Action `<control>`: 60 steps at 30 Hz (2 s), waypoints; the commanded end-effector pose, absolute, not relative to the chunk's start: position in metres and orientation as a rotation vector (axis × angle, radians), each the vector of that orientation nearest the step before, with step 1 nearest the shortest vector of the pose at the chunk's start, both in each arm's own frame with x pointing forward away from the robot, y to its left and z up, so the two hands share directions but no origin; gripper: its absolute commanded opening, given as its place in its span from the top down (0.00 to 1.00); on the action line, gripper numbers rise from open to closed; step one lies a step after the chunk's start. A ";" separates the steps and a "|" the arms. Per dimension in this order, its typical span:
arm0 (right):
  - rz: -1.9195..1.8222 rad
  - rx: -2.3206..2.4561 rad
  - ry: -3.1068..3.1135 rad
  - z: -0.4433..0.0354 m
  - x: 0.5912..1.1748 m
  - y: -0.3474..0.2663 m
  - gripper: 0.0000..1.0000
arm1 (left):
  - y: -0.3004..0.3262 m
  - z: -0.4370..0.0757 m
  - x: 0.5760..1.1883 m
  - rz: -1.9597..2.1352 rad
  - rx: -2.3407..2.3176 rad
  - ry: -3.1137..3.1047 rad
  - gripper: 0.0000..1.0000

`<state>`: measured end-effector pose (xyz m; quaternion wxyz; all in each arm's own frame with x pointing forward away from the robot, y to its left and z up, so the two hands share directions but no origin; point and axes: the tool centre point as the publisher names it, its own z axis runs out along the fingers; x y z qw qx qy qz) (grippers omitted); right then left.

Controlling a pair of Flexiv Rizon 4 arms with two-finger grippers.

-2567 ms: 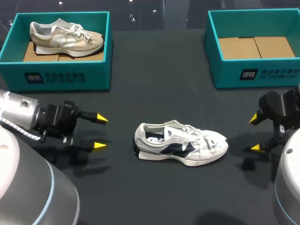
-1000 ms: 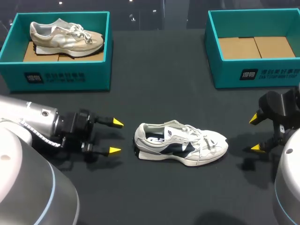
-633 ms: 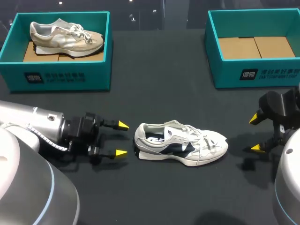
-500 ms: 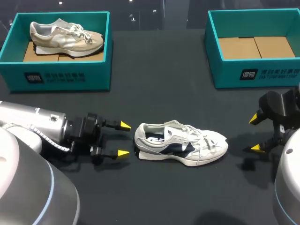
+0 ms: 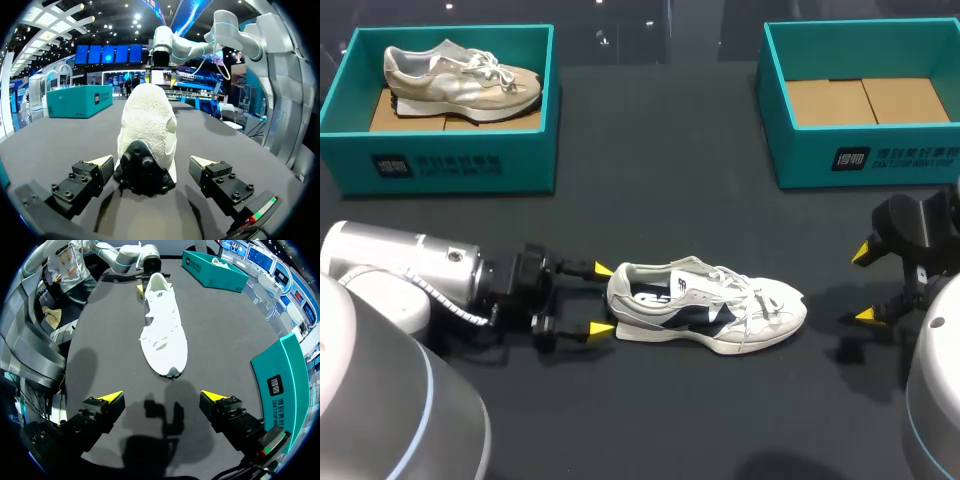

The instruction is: Take the shoe out of the shoebox, open the shoe tongue, remove and reinsert the insole, then place the shoe into the shoebox

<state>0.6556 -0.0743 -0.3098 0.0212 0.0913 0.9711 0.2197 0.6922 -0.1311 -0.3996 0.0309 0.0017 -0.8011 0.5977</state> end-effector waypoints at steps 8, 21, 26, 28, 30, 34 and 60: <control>0.675 0.285 3.009 -0.310 0.654 -0.074 0.00 | -0.149 -0.408 0.700 1.863 -0.012 -2.457 0.00; 0.675 0.285 3.009 -0.310 0.654 -0.074 0.00 | -0.163 -0.411 0.701 1.867 -0.053 -2.422 0.00; 0.675 0.285 3.009 -0.310 0.654 -0.074 0.00 | -0.170 -0.411 0.701 1.867 -0.072 -2.408 0.00; 0.675 0.285 3.009 -0.310 0.654 -0.074 0.00 | -0.174 -0.410 0.700 1.869 -0.079 -2.403 0.00; 0.675 0.285 3.009 -0.310 0.654 -0.074 0.00 | -0.178 -0.410 0.700 1.870 -0.085 -2.399 0.00; 0.675 0.285 3.009 -0.310 0.654 -0.074 0.00 | -0.184 -0.411 0.701 1.869 -0.094 -2.391 0.00; 0.675 0.285 3.009 -0.310 0.654 -0.074 0.00 | -0.191 -0.416 0.694 1.883 -0.077 -2.392 1.00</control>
